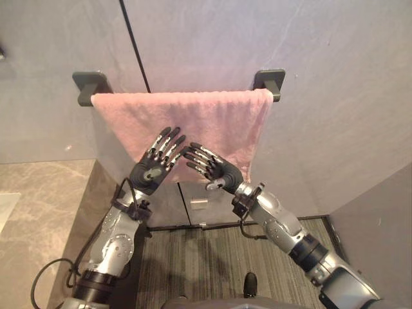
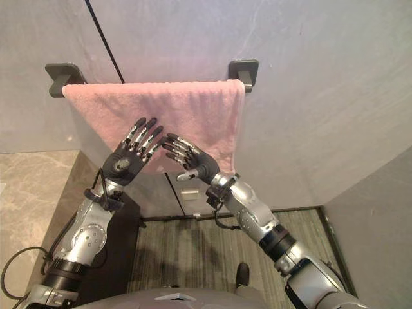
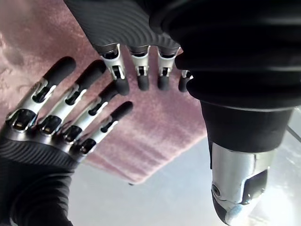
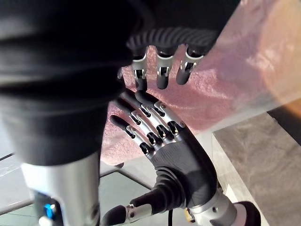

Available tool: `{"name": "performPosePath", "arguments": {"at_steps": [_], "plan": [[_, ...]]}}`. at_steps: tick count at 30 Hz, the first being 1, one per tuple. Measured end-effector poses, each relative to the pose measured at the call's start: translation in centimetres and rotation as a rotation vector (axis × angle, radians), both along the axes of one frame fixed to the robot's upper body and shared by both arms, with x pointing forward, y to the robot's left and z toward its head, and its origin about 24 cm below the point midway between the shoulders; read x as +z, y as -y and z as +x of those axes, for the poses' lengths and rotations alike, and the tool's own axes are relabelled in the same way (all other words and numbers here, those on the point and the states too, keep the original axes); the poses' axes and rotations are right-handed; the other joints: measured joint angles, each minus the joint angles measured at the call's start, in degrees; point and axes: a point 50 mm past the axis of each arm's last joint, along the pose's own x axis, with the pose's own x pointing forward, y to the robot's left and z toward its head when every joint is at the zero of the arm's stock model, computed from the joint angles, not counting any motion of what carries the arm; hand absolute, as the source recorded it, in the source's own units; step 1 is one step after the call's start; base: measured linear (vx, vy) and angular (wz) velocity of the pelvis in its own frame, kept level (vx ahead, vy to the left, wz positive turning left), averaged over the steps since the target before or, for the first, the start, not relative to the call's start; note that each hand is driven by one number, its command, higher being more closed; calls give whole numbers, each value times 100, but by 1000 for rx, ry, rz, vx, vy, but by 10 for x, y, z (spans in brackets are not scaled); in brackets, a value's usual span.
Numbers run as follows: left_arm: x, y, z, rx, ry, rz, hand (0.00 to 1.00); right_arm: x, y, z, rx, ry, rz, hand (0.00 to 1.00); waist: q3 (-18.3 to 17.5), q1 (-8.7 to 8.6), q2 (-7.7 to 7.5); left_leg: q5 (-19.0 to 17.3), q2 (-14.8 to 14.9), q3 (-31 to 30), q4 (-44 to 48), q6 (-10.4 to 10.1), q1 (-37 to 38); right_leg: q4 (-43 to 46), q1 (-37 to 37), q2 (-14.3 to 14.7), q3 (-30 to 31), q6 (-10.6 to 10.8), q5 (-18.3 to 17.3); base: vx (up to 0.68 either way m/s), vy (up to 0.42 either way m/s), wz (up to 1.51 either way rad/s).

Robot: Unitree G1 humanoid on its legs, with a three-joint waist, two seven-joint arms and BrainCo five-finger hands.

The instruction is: Organize washtable

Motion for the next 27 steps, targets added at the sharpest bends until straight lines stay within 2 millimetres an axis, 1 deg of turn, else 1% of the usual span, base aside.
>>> {"name": "performPosePath", "arguments": {"at_steps": [2, 5, 7, 9, 13, 15, 19, 22, 24, 25, 26, 27], "plan": [[0, -1, 6, 17, -5, 17, 0, 5, 0, 7, -35, 7, 3, 0, -8, -5, -13, 0, 0, -30, 39, 0, -68, 0, -33, -9, -22, -8, 6, -35, -7, 7], [3, -2, 14, 44, -8, 26, 0, 12, 5, 18, -97, 21, 7, 0, -17, -5, -31, 3, 0, -66, 74, -4, -168, 0, -101, -16, -47, -20, 21, -26, -9, 6], [5, -2, 16, 51, -5, 24, 0, 13, 12, 25, -152, 19, -2, 0, -17, 0, -31, 5, 3, -69, 74, -6, -170, 0, -102, -12, -50, -20, 21, 0, 0, 0], [4, -5, 21, 80, -11, 40, 0, 14, 24, 32, -224, 6, 9, 0, -16, 6, -30, 5, 2, -75, 75, -6, -181, 0, -108, -14, -58, -21, 22, 0, 0, 0], [-4, -14, 26, 136, -46, 118, 0, 23, 46, 42, -342, 11, 60, 0, -14, -12, -30, 5, 1, -69, 78, -6, -254, 0, -183, -15, -55, -23, 25, 0, 0, 0], [-8, -19, 28, 168, -70, 159, 0, 23, 51, 43, -368, 5, 69, 0, -9, -21, -27, 5, 5, -66, 85, -7, -281, -1, -215, -7, -53, -27, 29, 0, 0, 0], [-18, -28, 29, 233, -123, 230, 0, 11, 66, 39, -426, -35, 82, 0, -8, -26, -28, 5, 12, -48, 74, -7, -266, -1, -214, -1, -41, -27, 29, 0, 0, 0], [-30, -42, 22, 312, -170, 290, 0, -4, 86, 33, -504, -89, 99, 0, -4, -33, -35, 2, 12, -7, 55, -6, -235, -2, -214, 6, 3, -27, 29, 5, 4, -7], [-45, -56, 10, 392, -233, 290, 0, -16, 109, 24, -599, -128, 126, 0, -1, -39, -35, 1, 12, 38, 25, -7, -193, -2, -213, 16, 38, -28, 28, 3, 0, -10], [-49, -59, 6, 415, -249, 280, 0, -19, 115, 22, -623, -137, 132, 0, -1, -40, -35, 0, 13, 47, 18, -7, -183, -2, -212, 18, 46, -28, 27, 3, 1, -8], [-57, -64, -2, 461, -283, 274, 0, -26, 128, 17, -674, -156, 142, 0, 0, -38, -35, -1, 14, 62, 7, -7, -169, -2, -211, 21, 56, -28, 26, 1, -2, -5], [-61, -66, -5, 483, -299, 267, 0, -28, 134, 15, -699, -165, 147, 0, 1, -40, -34, -1, 19, 66, 4, -7, -166, -3, -211, 22, 60, -29, 25, 0, -5, -5]]}}
